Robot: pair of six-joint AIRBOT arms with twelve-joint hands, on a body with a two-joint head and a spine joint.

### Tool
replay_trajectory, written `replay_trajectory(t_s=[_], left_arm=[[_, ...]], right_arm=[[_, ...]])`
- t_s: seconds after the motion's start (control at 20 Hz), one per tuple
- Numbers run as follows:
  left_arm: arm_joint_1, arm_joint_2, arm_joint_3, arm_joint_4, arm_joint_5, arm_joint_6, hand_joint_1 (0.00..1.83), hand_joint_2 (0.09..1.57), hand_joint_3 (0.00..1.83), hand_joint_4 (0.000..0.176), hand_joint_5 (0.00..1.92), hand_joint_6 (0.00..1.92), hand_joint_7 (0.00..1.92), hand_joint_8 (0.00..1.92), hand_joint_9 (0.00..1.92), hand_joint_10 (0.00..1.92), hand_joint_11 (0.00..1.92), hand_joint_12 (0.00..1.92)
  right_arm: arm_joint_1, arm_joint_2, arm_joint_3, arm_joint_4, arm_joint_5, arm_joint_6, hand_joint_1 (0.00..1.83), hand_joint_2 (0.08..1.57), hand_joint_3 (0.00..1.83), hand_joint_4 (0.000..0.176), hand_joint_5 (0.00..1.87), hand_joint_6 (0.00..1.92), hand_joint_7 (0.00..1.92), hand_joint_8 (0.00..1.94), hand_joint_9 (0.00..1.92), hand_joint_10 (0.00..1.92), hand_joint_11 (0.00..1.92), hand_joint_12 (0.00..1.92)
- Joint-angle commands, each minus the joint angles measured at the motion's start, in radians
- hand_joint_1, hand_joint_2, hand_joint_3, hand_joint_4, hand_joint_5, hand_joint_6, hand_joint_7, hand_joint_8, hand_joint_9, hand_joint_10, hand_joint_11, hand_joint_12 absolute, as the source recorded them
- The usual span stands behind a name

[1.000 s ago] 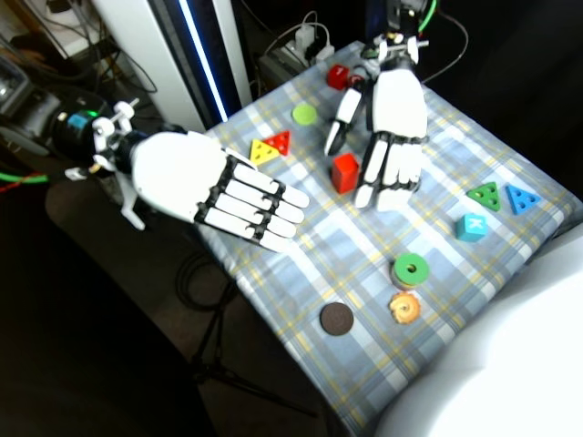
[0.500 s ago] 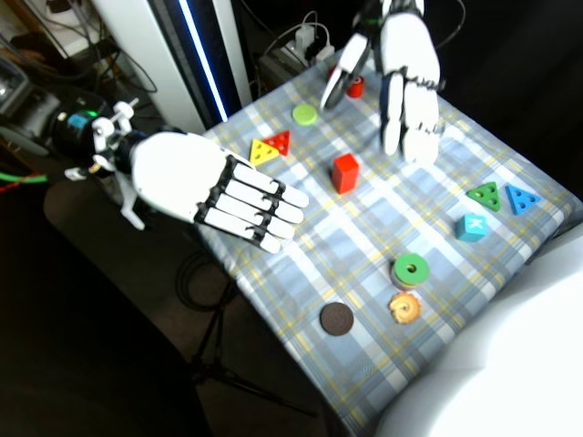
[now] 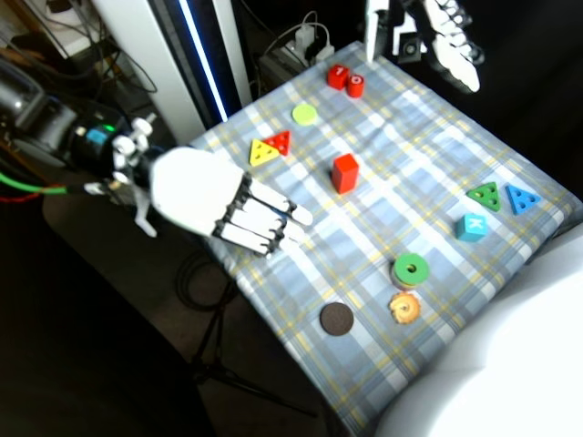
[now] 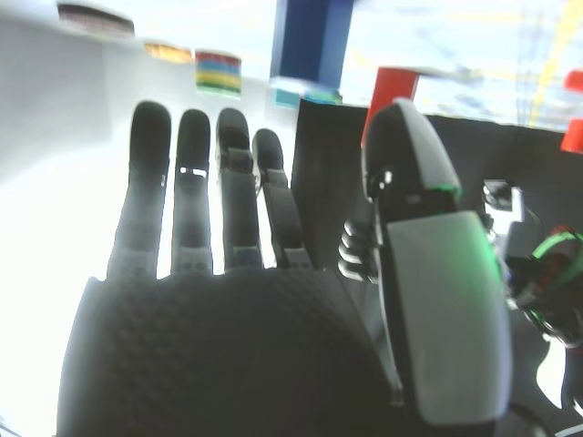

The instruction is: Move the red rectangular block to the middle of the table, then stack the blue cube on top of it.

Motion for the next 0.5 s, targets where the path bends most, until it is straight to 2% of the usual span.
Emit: replay_trajectory(t_s=[0.0,0.1,0.15,0.25,0.35,0.4,0.45], left_arm=[[-0.003,0.008,-0.001,0.010,-0.140,-0.014,0.50,1.40,0.02,0.027,0.00,0.00,0.00,0.00,0.00,0.00,0.00,0.00],[0.008,0.014,-0.005,0.003,-0.152,-0.016,0.52,1.39,0.01,0.021,0.01,0.00,0.00,0.00,0.00,0.00,0.00,0.00],[0.013,0.017,-0.007,0.001,-0.158,-0.016,0.50,1.40,0.01,0.031,0.00,0.00,0.00,0.00,0.00,0.00,0.00,0.00],[0.017,0.021,-0.010,0.001,-0.164,-0.017,0.51,1.39,0.00,0.033,0.02,0.01,0.00,0.00,0.00,0.00,0.00,0.00],[0.017,0.022,-0.012,0.001,-0.167,-0.017,0.53,1.39,0.00,0.028,0.02,0.01,0.00,0.00,0.00,0.00,0.00,0.00],[0.018,0.023,-0.012,0.001,-0.169,-0.017,0.54,1.39,0.00,0.031,0.02,0.01,0.00,0.00,0.00,0.00,0.00,0.00],[0.018,0.023,-0.012,0.001,-0.170,-0.018,0.54,1.40,0.00,0.034,0.02,0.00,0.00,0.00,0.00,0.00,0.00,0.00]], right_arm=[[0.017,-0.007,0.009,-0.001,0.088,0.005,0.85,1.17,0.00,0.000,0.30,0.14,0.55,0.10,0.18,0.86,0.00,1.52],[0.026,-0.022,0.024,0.001,0.066,0.005,0.87,1.17,0.00,0.000,0.35,0.11,0.59,0.08,0.20,0.87,0.00,1.54],[0.028,-0.029,0.031,0.005,0.057,0.005,0.89,1.17,0.00,0.000,0.36,0.11,0.61,0.08,0.19,0.88,0.00,1.52],[0.032,-0.039,0.040,0.008,0.046,0.005,0.88,1.18,0.00,0.000,0.40,0.12,0.65,0.13,0.19,0.97,0.00,1.53],[0.033,-0.043,0.044,0.009,0.041,0.005,0.89,1.18,0.00,0.000,0.43,0.21,0.58,0.52,0.20,1.07,0.00,1.54],[0.033,-0.044,0.044,0.010,0.040,0.005,0.87,1.20,0.00,0.000,0.41,0.36,0.53,0.77,0.21,1.13,0.00,1.62],[0.033,-0.044,0.045,0.011,0.040,0.005,0.89,1.20,0.00,0.000,0.39,0.58,0.53,0.94,0.24,1.19,0.00,1.68]])
